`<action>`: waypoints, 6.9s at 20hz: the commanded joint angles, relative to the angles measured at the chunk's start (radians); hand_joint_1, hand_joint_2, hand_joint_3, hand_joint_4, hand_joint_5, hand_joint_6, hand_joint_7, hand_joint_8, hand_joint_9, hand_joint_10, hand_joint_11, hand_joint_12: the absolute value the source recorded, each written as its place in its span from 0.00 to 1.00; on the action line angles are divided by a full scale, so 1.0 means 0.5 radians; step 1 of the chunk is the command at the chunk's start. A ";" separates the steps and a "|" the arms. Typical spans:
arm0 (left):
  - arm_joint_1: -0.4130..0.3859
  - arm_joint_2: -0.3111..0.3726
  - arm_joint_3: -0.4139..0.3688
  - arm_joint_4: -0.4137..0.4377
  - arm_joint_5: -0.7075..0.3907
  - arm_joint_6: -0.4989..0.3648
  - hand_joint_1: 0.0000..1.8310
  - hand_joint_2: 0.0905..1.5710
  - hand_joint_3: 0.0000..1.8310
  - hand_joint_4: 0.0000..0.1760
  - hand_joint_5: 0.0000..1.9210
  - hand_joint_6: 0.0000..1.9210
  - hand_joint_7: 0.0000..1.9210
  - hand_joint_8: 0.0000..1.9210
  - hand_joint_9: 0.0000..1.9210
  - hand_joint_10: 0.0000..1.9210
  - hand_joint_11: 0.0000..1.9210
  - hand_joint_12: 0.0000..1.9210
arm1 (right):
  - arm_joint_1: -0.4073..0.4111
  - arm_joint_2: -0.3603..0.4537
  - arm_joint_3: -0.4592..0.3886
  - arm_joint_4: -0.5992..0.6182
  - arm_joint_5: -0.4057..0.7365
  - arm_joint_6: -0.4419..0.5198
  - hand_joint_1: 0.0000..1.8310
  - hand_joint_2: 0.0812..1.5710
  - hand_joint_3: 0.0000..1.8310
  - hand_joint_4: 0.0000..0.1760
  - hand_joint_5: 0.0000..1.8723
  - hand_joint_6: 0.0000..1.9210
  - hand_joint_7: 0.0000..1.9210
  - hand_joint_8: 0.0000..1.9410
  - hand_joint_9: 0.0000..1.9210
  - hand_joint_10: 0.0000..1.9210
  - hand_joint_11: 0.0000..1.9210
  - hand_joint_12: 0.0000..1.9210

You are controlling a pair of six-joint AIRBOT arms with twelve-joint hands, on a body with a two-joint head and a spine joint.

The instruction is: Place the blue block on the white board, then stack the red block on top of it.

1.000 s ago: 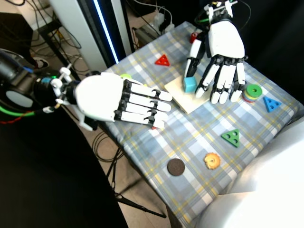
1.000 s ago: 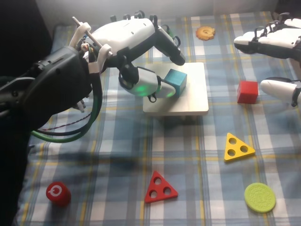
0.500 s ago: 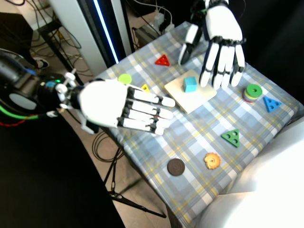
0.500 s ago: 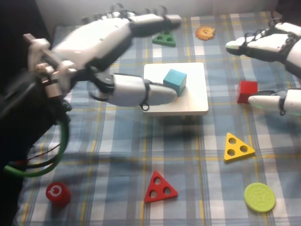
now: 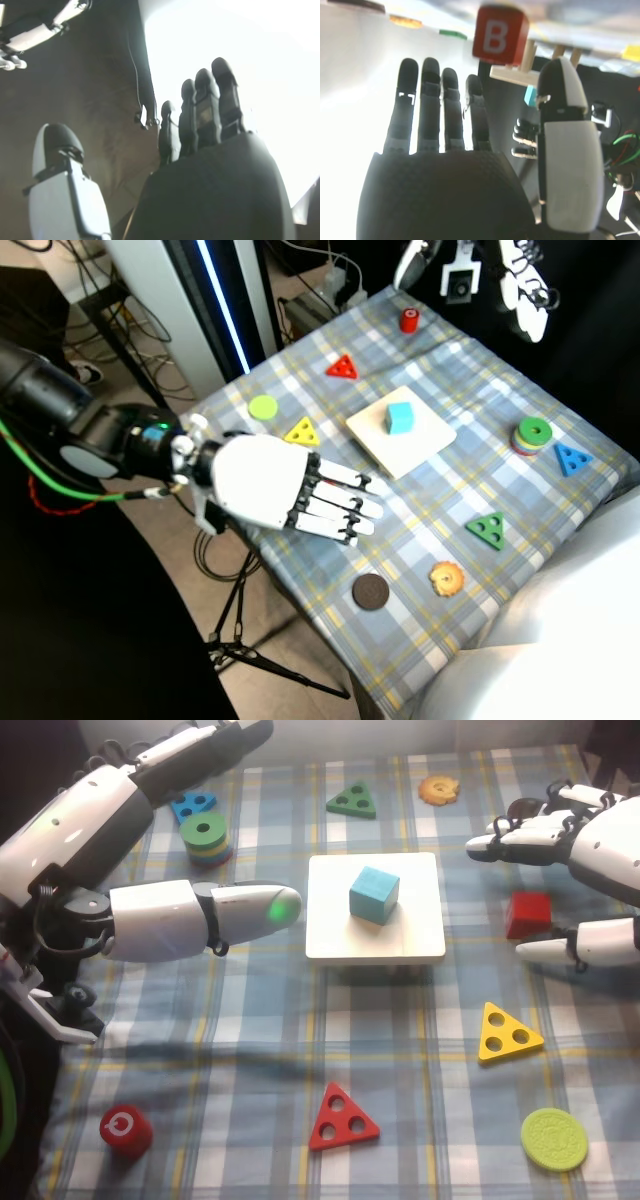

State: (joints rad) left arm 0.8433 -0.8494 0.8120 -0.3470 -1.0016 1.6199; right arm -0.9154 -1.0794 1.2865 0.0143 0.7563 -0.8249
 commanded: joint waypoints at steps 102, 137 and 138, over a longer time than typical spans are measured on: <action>0.147 0.099 -0.053 -0.061 -0.351 -0.023 0.38 0.51 0.00 0.65 0.18 0.00 0.17 0.00 0.15 0.00 0.00 0.42 | 0.733 -0.258 0.224 -1.099 0.201 0.809 0.60 0.68 0.00 0.05 0.55 0.47 0.41 0.00 0.35 0.01 0.06 0.56; 0.286 0.140 0.226 0.326 -1.318 -1.628 0.13 0.67 0.01 0.00 0.14 0.03 0.15 0.00 0.15 0.00 0.00 0.39 | 0.096 0.294 -0.307 -0.065 1.686 0.380 0.27 0.75 0.00 0.01 0.09 0.00 0.19 0.01 0.19 0.01 0.05 0.33; 0.306 0.130 0.239 0.341 -1.391 -1.709 0.08 0.71 0.00 0.00 0.08 0.00 0.15 0.00 0.17 0.00 0.02 0.34 | 0.042 0.301 -0.323 -0.017 1.810 0.378 0.33 0.74 0.00 0.16 0.10 0.00 0.23 0.00 0.25 0.01 0.09 0.37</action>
State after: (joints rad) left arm 1.0050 -0.7830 0.9264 -0.1543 -1.5650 0.7723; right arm -0.9161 -0.9314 1.1217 -0.0105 1.5127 -0.6334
